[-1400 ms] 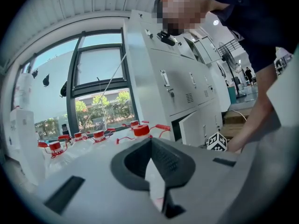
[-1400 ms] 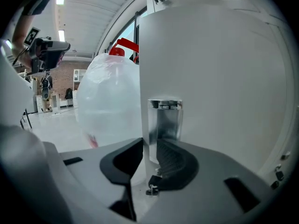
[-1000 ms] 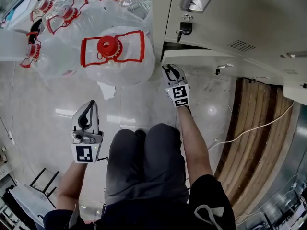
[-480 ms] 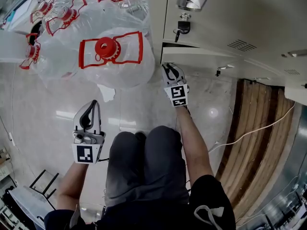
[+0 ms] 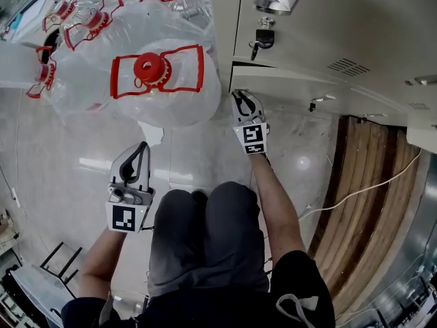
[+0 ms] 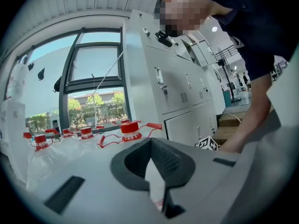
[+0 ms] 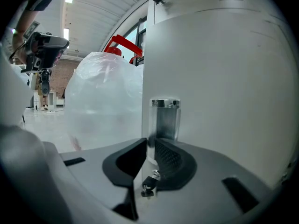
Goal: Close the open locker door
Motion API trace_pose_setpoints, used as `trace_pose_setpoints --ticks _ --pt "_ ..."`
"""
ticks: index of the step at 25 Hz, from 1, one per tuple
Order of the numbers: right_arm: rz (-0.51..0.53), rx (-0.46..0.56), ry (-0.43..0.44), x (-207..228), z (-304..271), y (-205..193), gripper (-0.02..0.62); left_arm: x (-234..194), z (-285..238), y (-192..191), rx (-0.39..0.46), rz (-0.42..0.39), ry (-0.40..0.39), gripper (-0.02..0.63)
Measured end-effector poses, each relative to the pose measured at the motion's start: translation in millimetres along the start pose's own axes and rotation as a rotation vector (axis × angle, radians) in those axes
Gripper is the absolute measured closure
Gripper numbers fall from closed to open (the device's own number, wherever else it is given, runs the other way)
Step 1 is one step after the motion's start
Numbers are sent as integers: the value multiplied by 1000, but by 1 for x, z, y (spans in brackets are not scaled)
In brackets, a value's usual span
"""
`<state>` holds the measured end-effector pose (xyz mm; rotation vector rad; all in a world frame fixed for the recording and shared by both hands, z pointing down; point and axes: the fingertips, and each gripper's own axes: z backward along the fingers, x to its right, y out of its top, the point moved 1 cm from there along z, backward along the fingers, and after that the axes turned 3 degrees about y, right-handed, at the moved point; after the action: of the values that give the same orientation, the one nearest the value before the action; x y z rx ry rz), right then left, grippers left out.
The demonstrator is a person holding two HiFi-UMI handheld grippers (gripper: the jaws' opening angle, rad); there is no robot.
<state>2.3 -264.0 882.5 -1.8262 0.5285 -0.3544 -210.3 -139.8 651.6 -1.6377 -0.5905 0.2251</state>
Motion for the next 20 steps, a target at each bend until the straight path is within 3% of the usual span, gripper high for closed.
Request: trace_pose_setpoints --ticks 9,20 --pt "-18 -2 -42 6 -3 -1 572 1 1 -4 -10 -7 -6 603" --pt "47 -31 -100 8 -5 -2 574 1 0 -3 4 -15 -4 603"
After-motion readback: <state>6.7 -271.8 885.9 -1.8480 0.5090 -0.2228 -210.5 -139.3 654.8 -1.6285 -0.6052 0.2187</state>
